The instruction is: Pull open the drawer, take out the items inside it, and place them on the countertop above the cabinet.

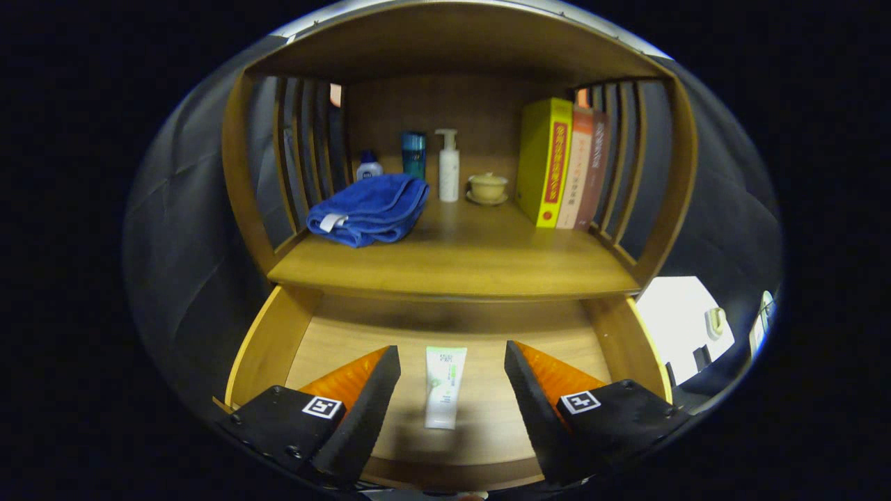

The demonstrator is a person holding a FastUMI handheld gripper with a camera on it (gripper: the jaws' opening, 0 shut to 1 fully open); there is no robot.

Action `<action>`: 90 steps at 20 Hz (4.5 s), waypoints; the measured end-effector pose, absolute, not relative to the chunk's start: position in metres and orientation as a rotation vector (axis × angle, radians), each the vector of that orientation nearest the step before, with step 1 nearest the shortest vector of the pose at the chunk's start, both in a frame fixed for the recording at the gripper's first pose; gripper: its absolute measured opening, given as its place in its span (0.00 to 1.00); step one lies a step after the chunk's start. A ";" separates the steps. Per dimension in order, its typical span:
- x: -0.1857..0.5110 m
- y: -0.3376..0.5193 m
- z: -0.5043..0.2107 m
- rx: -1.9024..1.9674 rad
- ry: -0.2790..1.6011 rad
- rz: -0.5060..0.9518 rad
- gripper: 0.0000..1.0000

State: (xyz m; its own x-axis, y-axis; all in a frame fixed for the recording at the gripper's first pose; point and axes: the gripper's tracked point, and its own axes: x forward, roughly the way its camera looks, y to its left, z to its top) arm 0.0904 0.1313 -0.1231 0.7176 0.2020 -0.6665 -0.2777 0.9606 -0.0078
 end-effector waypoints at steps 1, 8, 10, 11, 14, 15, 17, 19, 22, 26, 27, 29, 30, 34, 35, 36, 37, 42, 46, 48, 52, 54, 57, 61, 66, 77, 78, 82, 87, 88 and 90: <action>0.097 0.136 -0.134 -0.115 0.769 0.271 0.98; 0.112 0.141 -0.209 -0.109 1.052 0.241 0.98; 0.114 0.139 -0.222 -0.104 1.102 0.227 0.99; 0.114 0.140 -0.229 -0.098 1.126 0.222 0.99; 0.111 0.135 -0.246 -0.079 1.189 0.202 0.99; 0.109 0.135 -0.252 -0.071 1.211 0.198 0.99; 0.110 0.134 -0.259 -0.060 1.234 0.200 0.98; 0.113 0.132 -0.263 -0.062 1.250 0.197 0.91; 0.120 0.131 -0.258 -0.055 1.280 0.204 0.70; 0.129 0.133 -0.241 -0.046 1.270 0.221 0.56; 0.132 0.133 -0.230 -0.048 1.257 0.230 0.51; 0.141 0.132 -0.206 -0.061 1.227 0.243 0.46; 0.145 0.131 -0.194 -0.072 1.218 0.253 0.46; 0.143 0.125 -0.152 -0.075 1.175 0.283 0.46; 0.146 0.123 -0.146 -0.070 1.161 0.285 0.41; 0.146 0.119 -0.134 -0.065 1.147 0.289 0.41; 0.147 0.117 -0.124 -0.057 1.136 0.291 0.41; 0.162 0.099 -0.080 -0.057 1.091 0.274 0.41; 0.183 0.098 -0.055 -0.055 1.063 0.267 0.41; 0.199 0.099 -0.048 -0.046 1.050 0.256 0.41; 0.244 0.103 -0.031 -0.053 1.001 0.233 0.41; 0.261 0.107 -0.028 -0.064 1.000 0.235 0.40; 0.286 0.112 -0.031 -0.079 1.000 0.237 0.41; 0.329 0.122 -0.034 -0.058 0.975 0.227 0.41; 0.370 0.135 -0.048 -0.071 0.965 0.229 0.41; 0.380 0.149 -0.072 -0.057 0.991 0.251 0.46; 0.379 0.149 -0.070 -0.037 0.985 0.254 0.46; 0.383 0.140 -0.056 -0.045 0.932 0.236 0.58; 0.365 0.125 -0.049 0.019 0.895 0.210 0.83; 0.360 0.121 -0.049 0.020 0.884 0.201 0.88; 0.347 0.111 -0.044 0.023 0.855 0.189 0.96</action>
